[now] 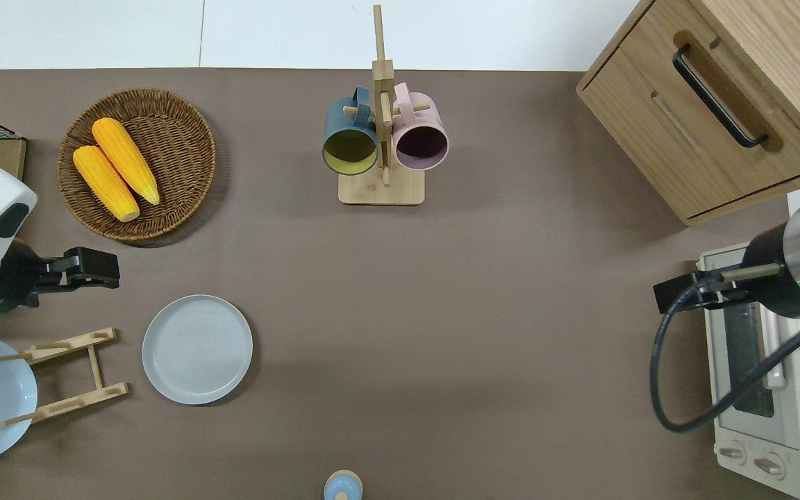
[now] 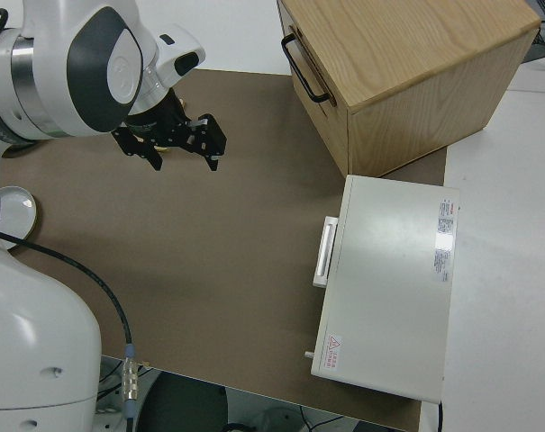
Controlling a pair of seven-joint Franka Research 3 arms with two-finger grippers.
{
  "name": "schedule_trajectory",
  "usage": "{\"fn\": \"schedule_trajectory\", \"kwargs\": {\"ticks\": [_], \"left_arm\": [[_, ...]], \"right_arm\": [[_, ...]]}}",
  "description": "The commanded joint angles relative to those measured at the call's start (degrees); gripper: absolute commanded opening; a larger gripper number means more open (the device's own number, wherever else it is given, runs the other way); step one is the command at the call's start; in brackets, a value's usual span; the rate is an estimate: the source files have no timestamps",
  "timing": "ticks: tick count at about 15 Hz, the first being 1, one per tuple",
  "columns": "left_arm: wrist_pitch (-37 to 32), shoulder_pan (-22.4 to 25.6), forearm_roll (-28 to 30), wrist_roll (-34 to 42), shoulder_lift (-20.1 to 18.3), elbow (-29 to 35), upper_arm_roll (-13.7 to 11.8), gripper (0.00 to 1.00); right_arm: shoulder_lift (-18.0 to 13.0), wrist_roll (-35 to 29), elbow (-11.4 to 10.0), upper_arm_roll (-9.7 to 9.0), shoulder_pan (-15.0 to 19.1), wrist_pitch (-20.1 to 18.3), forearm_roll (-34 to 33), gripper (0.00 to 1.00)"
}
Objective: Pick gray plate from table and place it on lower plate rack with left arm
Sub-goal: 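Move the left gripper down to the edge of the gray plate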
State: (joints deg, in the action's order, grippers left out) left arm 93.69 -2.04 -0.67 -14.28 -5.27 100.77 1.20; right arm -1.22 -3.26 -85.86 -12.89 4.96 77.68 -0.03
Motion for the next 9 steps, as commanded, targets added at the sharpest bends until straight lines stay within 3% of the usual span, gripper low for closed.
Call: {"fn": "schedule_trajectory", "kwargs": {"ticks": [1,6,9], "left_arm": [[1.4,-0.9,-1.2,0.4,-0.8,5.2,-0.9,0.99],[11.4,-0.9,-6.1,0.8,-2.2,16.3,-1.3,0.99],[14.4,-0.9,-7.1,0.7,-1.8,21.0,-2.9,0.99]], "right_arm": [[-0.3,0.2,0.3,-0.38,0.8,-0.9,0.2,0.987],[-0.3,0.2,0.3,-0.38,0.8,-0.9,0.2,0.99],[-0.3,0.2,0.3,-0.38,0.8,-0.9,0.2,0.987]]}}
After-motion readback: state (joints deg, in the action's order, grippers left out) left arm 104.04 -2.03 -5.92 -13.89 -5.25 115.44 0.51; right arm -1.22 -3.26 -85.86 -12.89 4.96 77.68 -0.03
